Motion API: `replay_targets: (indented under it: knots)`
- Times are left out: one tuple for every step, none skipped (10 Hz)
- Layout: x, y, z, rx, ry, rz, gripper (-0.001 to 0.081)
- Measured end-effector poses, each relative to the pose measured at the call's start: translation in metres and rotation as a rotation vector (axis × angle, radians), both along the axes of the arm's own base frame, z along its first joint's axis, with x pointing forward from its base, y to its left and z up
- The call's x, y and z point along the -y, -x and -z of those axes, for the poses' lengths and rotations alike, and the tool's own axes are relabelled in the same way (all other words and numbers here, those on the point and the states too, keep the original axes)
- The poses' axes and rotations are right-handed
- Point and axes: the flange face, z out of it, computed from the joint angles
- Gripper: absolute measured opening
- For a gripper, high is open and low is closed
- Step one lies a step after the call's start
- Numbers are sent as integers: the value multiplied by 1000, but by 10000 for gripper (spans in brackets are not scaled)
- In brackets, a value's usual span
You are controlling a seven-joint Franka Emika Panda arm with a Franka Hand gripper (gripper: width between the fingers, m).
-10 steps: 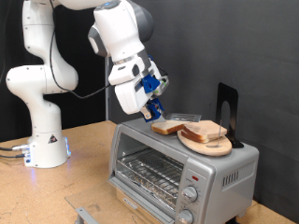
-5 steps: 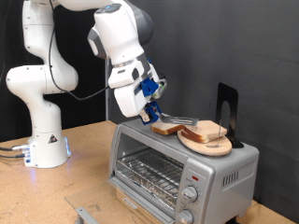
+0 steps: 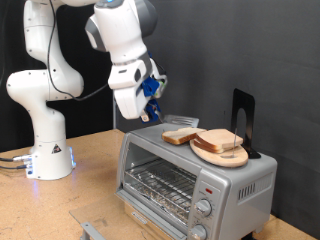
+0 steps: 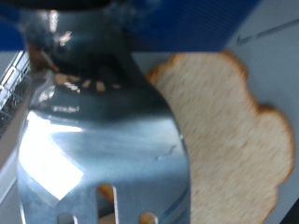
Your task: Make a piece of toast with the oven
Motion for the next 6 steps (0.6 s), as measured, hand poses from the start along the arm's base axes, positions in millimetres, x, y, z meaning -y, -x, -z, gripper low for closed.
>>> replay_targets:
  knots:
    - [8, 13, -5, -10, -1, -17, 404]
    - [16, 27, -8, -33, 6, -21, 404]
    - [23, 38, -8, -58, 16, -15, 404]
    - [27, 45, -8, -68, 21, -7, 404]
    - [26, 44, -7, -67, 21, -8, 404]
    - [25, 46, -5, -85, 27, -20, 404]
